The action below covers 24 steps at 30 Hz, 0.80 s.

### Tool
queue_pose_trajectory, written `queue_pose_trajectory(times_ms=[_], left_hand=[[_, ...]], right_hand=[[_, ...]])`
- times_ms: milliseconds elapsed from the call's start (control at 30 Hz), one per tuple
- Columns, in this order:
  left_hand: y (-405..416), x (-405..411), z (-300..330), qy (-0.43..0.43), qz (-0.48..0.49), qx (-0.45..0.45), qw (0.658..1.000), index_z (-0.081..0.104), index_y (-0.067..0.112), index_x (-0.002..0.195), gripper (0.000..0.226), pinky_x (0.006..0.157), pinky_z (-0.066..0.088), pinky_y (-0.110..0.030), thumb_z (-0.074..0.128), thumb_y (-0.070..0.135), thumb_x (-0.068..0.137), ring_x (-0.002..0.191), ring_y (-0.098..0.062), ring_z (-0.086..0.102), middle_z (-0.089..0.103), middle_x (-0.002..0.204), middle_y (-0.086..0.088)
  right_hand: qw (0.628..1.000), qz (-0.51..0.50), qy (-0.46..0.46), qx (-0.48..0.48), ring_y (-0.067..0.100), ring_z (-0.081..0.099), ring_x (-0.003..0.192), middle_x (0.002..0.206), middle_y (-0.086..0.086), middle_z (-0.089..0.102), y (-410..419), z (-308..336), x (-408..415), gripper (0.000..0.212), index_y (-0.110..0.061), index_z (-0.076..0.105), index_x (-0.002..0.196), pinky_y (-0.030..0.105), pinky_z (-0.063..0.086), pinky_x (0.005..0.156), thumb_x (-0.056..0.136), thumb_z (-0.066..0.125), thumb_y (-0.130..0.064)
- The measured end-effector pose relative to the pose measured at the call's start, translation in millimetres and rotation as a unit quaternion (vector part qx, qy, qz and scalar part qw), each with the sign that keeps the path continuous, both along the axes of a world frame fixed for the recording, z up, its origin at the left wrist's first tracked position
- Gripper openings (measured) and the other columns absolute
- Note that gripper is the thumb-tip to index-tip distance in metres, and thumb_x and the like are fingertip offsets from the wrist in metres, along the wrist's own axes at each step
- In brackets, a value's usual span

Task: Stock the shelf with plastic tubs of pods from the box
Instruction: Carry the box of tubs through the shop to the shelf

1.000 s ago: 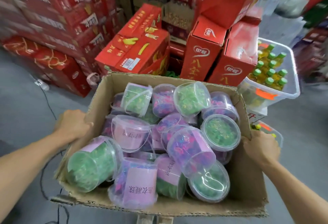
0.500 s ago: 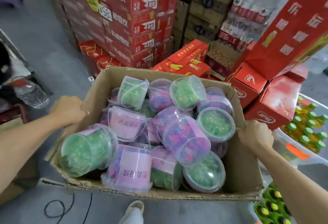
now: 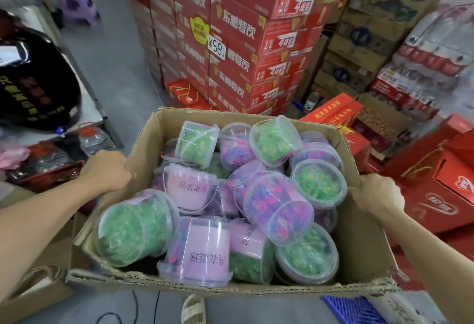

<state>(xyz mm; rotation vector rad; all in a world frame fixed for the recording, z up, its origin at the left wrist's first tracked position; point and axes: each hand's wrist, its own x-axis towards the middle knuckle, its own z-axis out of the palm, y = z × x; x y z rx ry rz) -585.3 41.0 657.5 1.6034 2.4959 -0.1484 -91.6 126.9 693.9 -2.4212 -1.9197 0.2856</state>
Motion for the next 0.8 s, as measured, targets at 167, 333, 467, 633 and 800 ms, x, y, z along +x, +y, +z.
queue_pose_trajectory(times_ms=[167, 333, 467, 633, 800], left_hand=[[16, -67, 10, -0.016, 0.04, 0.006, 0.999, 0.066, 0.013, 0.073, 0.028, 0.06, 0.039, -0.029, 0.066, 0.041, 0.075, 0.079, -0.031, 0.059, 0.067, 0.086, -0.011], [24, -103, 26, -0.039, 0.104, 0.019, 0.994, 0.044, 0.014, 0.052, 0.039, 0.054, 0.034, -0.03, 0.067, 0.033, 0.078, 0.067, -0.028, 0.051, 0.049, 0.061, -0.006], [33, -127, 33, -0.037, 0.137, 0.031, 0.989, 0.048, 0.012, 0.056, 0.036, 0.055, 0.035, -0.03, 0.068, 0.033, 0.077, 0.069, -0.029, 0.052, 0.052, 0.068, -0.008], [52, -152, 37, -0.051, 0.192, 0.046, 0.979, 0.051, 0.01, 0.055, 0.032, 0.055, 0.04, -0.03, 0.067, 0.029, 0.074, 0.07, -0.032, 0.061, 0.059, 0.069, -0.012], [89, -164, 39, -0.032, 0.233, 0.052, 0.971, 0.048, 0.007, 0.052, 0.033, 0.051, 0.036, -0.029, 0.065, 0.022, 0.076, 0.069, -0.031, 0.061, 0.061, 0.068, -0.016]], right_hand=[[0.999, 0.025, -0.022, 0.004, 0.043, 0.058, 0.099, 0.108, 0.024, 0.06, 47, 0, -70, 0.033, -0.009, 0.066, 0.106, 0.042, 0.049, 0.078, 0.083, 0.064, -0.033], [0.996, 0.081, -0.032, 0.019, 0.038, 0.06, 0.092, 0.099, 0.018, 0.062, 98, 3, -122, 0.026, -0.012, 0.067, 0.095, 0.037, 0.046, 0.071, 0.083, 0.062, -0.035], [0.992, 0.118, -0.032, 0.019, 0.034, 0.059, 0.073, 0.078, 0.013, 0.059, 144, 8, -160, 0.025, -0.01, 0.066, 0.087, 0.035, 0.049, 0.06, 0.082, 0.06, -0.034], [0.986, 0.166, -0.014, 0.029, 0.036, 0.06, 0.076, 0.079, 0.013, 0.06, 202, 11, -207, 0.016, -0.016, 0.067, 0.081, 0.034, 0.046, 0.062, 0.079, 0.062, -0.031], [0.979, 0.201, -0.013, 0.035, 0.04, 0.062, 0.087, 0.089, 0.019, 0.063, 278, 7, -254, 0.024, -0.011, 0.069, 0.093, 0.036, 0.045, 0.068, 0.08, 0.064, -0.03]])
